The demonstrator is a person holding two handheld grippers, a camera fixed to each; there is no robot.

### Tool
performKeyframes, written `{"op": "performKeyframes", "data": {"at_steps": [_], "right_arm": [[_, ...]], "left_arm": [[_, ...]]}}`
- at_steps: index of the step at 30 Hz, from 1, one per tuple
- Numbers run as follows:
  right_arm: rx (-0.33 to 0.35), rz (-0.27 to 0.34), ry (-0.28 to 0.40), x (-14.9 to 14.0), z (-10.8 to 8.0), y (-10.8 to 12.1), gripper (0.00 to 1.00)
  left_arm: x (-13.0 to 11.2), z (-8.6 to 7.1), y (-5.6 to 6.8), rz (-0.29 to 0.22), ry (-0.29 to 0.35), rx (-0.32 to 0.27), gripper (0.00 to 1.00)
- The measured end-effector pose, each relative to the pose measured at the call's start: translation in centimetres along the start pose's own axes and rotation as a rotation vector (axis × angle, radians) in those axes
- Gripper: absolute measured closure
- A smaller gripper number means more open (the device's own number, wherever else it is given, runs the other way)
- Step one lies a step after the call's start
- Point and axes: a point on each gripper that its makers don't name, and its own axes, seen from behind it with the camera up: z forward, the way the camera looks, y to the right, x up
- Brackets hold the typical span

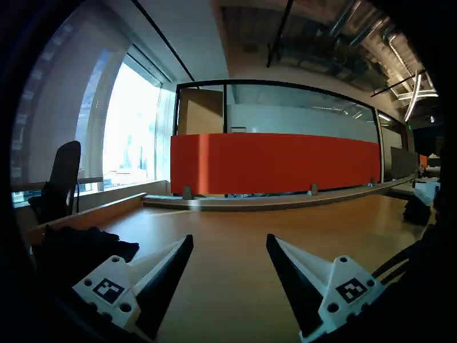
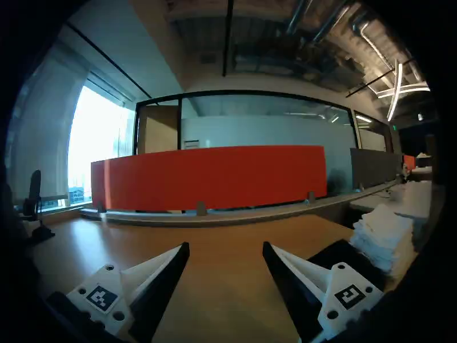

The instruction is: Fold towel

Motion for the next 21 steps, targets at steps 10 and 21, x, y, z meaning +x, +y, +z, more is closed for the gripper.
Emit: {"op": "performKeyframes", "data": {"at_steps": [10, 21], "right_arm": [[0.011, -0.010, -0.015, -0.9, -0.1, -0.2, 0.01], [0.017, -0.017, -0.018, -1.4, 0.0, -0.6, 0.01]], "left_arm": [[0.0, 0.0, 0.0, 0.000, 0.000, 0.000, 0.05], [0.0, 0.0, 0.0, 0.000, 0.000, 0.000, 0.05]]}}
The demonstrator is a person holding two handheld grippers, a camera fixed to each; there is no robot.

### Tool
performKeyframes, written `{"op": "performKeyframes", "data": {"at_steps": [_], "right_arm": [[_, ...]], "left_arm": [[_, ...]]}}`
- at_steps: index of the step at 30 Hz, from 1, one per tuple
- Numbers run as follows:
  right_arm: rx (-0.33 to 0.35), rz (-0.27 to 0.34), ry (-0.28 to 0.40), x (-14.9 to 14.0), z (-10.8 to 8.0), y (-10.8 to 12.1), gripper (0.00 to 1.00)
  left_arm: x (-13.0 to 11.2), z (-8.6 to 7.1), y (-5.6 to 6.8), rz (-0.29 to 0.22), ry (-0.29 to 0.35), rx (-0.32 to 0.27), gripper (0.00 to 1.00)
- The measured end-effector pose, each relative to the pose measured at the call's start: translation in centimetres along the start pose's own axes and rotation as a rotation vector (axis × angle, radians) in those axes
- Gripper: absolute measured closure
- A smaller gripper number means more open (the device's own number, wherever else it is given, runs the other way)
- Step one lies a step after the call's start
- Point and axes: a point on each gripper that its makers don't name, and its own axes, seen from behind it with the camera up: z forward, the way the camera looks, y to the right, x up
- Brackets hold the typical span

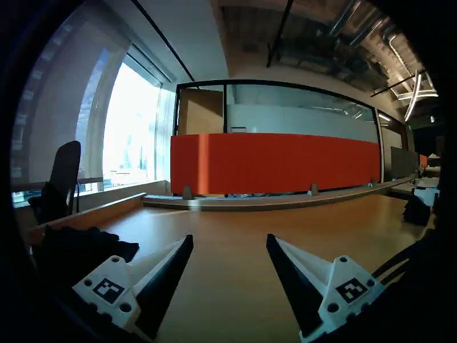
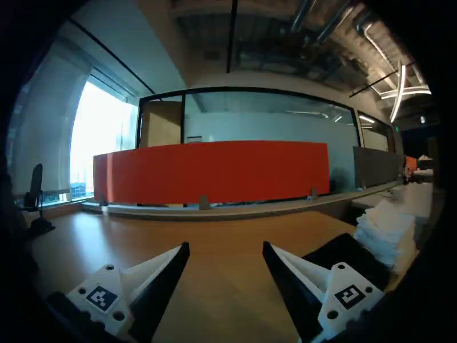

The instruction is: Fold towel

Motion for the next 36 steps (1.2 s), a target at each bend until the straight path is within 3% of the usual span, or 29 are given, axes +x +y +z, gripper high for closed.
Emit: {"op": "performKeyframes", "data": {"at_steps": [18, 36], "right_arm": [[0.019, -0.038, -0.001, -0.1, -0.2, -1.0, 0.00], [0.024, -0.037, -0.001, 0.1, -0.3, -1.3, 0.00]], "left_arm": [[0.0, 0.0, 0.0, 0.000, 0.000, 0.000, 0.05], [-0.1, 0.0, 0.0, 0.000, 0.000, 0.000, 0.05]]}}
